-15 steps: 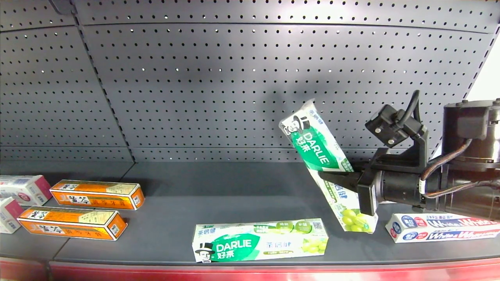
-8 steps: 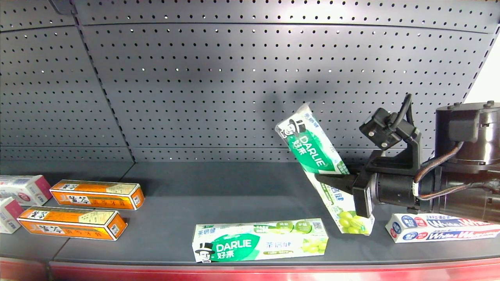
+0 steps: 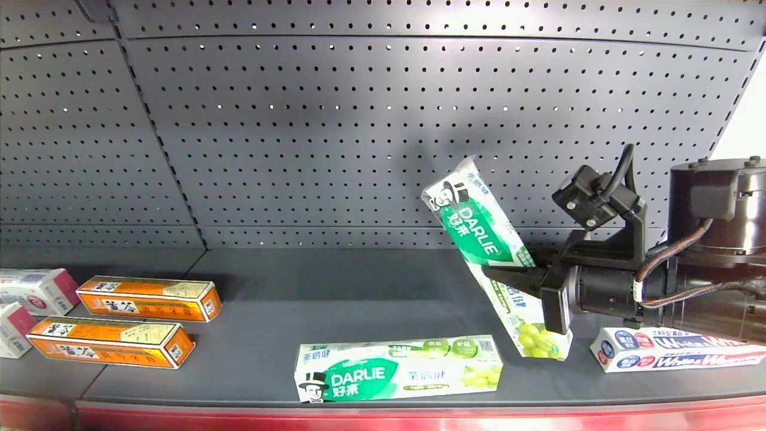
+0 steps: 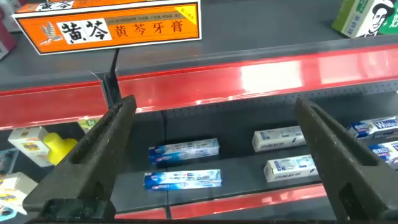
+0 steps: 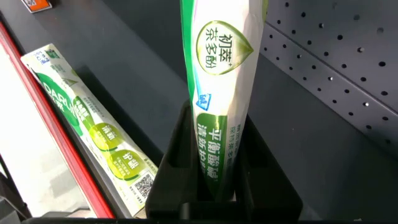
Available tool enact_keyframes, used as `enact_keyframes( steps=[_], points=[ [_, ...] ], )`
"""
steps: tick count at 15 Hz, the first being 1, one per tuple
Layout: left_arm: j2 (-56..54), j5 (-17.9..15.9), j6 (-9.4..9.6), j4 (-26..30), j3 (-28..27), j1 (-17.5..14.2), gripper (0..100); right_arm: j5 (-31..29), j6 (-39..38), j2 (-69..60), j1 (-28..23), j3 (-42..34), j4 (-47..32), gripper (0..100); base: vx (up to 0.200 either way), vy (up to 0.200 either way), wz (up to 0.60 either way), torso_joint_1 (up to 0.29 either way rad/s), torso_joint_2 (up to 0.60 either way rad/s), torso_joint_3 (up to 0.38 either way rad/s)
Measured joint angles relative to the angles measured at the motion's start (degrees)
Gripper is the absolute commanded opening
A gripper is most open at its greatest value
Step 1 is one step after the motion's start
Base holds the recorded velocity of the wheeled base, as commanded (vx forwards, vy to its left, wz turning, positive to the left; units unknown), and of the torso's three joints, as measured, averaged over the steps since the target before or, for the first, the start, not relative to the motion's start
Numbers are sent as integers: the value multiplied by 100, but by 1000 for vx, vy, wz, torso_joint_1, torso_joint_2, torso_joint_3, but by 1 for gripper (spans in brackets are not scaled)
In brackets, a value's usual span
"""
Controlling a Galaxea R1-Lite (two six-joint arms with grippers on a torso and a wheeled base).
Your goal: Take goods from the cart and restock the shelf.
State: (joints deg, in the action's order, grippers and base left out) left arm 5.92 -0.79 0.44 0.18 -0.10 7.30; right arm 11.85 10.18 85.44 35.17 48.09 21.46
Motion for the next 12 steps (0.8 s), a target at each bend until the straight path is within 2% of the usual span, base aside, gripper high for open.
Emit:
enact_keyframes(
  steps=[6, 8, 9, 12],
  points=[
    [2, 0, 0, 0, 0, 0, 100, 22, 0, -157, -20, -105, 68, 0, 0, 0, 0, 0, 0, 0],
    [5, 1, 10, 0, 0, -85, 100, 57, 0, -173, -9, -99, 68, 0, 0, 0, 0, 0, 0, 0],
    [2, 4, 7, -2, 0, -166, 100, 106, 0, -174, -6, -90, 101, 0, 0, 0, 0, 0, 0, 0],
    [-45, 11, 5, -2, 0, -857, 100, 121, 0, -207, -9, -90, 128, 0, 0, 0, 0, 0, 0, 0]
  ],
)
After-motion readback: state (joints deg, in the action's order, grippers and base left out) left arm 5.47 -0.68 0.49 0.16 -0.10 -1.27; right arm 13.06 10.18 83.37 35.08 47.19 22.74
